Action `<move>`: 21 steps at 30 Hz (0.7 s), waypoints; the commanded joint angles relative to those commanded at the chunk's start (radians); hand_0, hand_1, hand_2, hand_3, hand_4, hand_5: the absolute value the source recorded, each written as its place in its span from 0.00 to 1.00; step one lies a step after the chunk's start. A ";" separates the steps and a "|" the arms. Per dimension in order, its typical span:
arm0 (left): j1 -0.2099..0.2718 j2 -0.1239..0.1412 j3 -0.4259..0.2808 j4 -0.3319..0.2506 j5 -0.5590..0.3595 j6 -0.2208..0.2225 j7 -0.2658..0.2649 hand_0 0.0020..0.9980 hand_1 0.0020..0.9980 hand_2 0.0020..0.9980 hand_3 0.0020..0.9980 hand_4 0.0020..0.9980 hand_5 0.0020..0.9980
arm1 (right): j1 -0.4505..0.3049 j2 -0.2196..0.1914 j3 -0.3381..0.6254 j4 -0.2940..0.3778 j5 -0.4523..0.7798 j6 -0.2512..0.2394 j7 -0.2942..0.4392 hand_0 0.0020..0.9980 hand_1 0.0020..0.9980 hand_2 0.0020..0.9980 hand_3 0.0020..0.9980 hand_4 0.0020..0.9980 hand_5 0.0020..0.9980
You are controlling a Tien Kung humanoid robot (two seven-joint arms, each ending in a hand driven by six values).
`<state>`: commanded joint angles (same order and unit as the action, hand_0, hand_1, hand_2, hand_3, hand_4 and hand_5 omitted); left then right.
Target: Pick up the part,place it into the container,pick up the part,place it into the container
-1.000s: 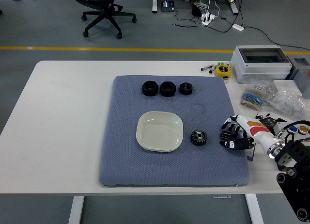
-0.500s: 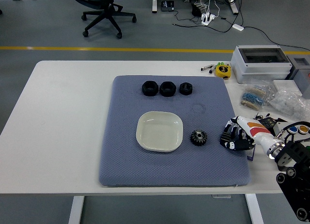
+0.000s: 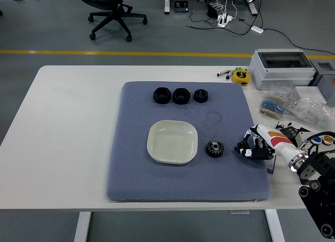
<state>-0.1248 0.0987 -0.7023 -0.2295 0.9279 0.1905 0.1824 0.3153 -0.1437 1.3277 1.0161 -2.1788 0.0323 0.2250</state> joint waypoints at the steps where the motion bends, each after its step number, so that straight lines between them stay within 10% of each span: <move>1: 0.000 0.000 0.001 0.000 -0.001 0.000 0.000 0.69 0.68 0.69 0.57 0.64 0.60 | 0.000 0.000 0.000 0.001 0.000 -0.001 0.000 0.00 0.00 0.11 0.19 0.81 0.43; 21: 0.002 0.003 0.006 -0.002 -0.008 -0.001 0.000 0.69 0.68 0.69 0.57 0.64 0.60 | 0.065 -0.025 -0.167 0.084 0.102 -0.082 0.026 0.00 0.00 0.10 0.19 0.80 0.48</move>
<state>-0.1228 0.1013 -0.6967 -0.2312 0.9195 0.1899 0.1822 0.3801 -0.1690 1.1609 1.0998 -2.0765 -0.0497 0.2511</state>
